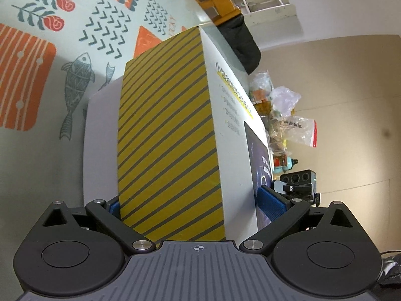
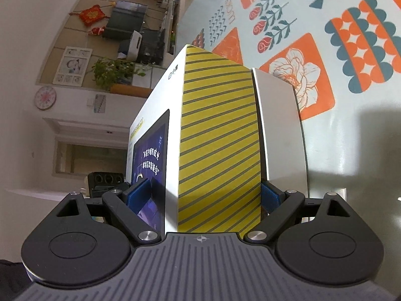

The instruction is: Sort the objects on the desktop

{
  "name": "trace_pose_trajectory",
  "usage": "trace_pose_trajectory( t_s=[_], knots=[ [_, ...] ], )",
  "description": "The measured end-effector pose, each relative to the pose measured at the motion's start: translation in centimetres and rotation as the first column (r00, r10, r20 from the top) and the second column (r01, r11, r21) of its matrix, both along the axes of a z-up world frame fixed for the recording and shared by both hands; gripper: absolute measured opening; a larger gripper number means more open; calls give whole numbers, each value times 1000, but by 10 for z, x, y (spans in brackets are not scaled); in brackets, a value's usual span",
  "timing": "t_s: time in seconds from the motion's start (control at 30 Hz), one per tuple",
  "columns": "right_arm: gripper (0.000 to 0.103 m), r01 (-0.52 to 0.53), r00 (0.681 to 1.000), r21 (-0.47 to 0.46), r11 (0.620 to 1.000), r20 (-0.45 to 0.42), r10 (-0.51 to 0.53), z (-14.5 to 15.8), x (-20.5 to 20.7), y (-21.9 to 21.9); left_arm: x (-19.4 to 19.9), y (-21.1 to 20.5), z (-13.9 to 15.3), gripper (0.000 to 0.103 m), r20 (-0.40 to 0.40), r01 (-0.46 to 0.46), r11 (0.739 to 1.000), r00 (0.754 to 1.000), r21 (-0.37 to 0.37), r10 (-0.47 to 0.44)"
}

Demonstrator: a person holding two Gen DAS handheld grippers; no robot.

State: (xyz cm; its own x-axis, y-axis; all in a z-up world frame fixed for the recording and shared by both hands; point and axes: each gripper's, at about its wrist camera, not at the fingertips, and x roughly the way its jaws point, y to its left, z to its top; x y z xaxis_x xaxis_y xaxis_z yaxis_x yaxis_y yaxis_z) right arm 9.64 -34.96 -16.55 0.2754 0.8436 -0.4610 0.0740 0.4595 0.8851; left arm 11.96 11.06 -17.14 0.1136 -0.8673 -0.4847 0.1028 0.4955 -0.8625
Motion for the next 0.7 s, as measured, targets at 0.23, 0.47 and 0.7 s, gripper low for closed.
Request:
trace_pose_trajectory(
  t_s=[0.23,0.47,0.7],
  knots=[
    [103,-26,1000,-7,1000,0,26,2,5,1,1,-4,10,103,-16,25,999,1000,31,-24],
    [103,-46,999,5,999,2,46,1,8,2,7,-8,25,103,-29,75,992,997,100,-72],
    [103,-59,998,22,998,24,59,-2,6,-4,14,-12,39,103,-13,113,982,994,151,-113]
  ],
)
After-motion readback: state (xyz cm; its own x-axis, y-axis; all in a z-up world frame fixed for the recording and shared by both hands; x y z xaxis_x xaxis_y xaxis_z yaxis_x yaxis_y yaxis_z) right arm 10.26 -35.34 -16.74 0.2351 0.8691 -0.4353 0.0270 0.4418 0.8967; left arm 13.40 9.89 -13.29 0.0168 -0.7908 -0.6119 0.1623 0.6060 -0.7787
